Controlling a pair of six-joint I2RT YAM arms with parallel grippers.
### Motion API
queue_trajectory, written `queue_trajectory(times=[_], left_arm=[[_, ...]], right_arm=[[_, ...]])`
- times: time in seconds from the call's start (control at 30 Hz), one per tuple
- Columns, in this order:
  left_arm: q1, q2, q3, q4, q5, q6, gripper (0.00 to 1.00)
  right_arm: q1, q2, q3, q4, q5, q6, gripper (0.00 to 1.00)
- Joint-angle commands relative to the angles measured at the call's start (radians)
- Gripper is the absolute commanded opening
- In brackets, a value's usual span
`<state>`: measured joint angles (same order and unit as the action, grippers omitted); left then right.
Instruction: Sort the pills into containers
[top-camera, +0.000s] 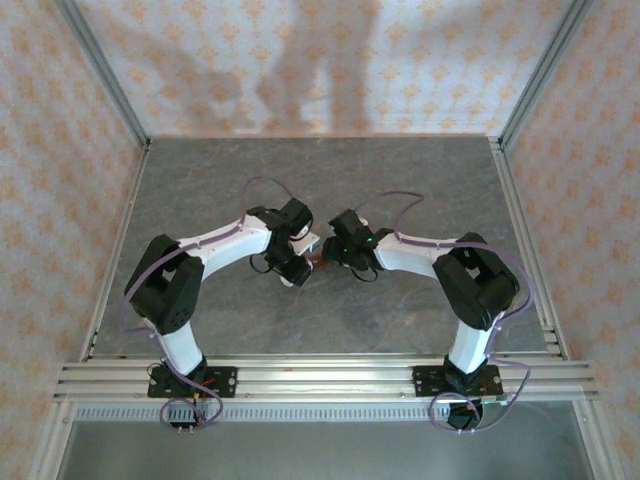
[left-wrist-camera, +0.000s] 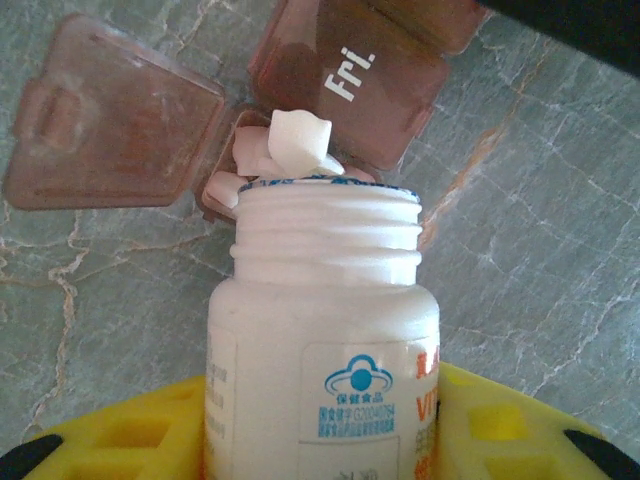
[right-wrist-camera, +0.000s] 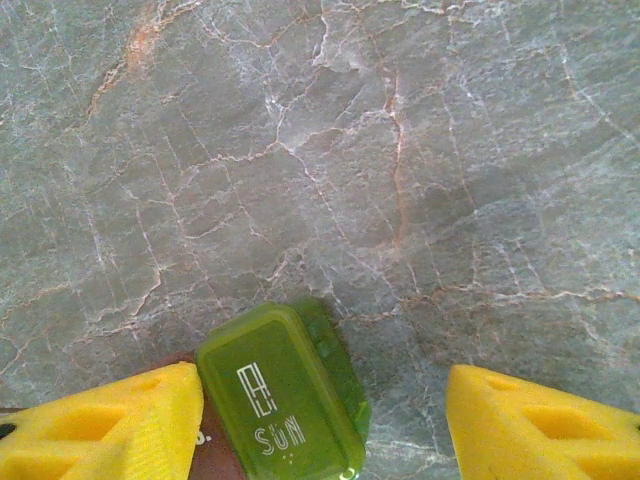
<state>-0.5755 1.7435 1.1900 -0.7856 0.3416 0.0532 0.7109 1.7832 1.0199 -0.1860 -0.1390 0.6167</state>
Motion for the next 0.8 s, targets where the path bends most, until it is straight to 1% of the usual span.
queue_trajectory(times=[0.0,0.47,0.77], left_arm=[[0.007,-0.071,-0.032,0.062,0.014,-0.013,0.0],[0.024,-0.202,-0.163,0.215,0.047,-0.053,0.0],[0.029,-0.358,-0.283,0.409,0.044,-0.097,0.0]], right_arm=[[0.005,-0.008,-0.009,-0.065,0.026,0.011,0.65],[0.007,-0.01,-0.008,-0.066,0.024,0.016,0.65],[0.007,-0.031,0.032,-0.098,0.022,0.007,0.65]])
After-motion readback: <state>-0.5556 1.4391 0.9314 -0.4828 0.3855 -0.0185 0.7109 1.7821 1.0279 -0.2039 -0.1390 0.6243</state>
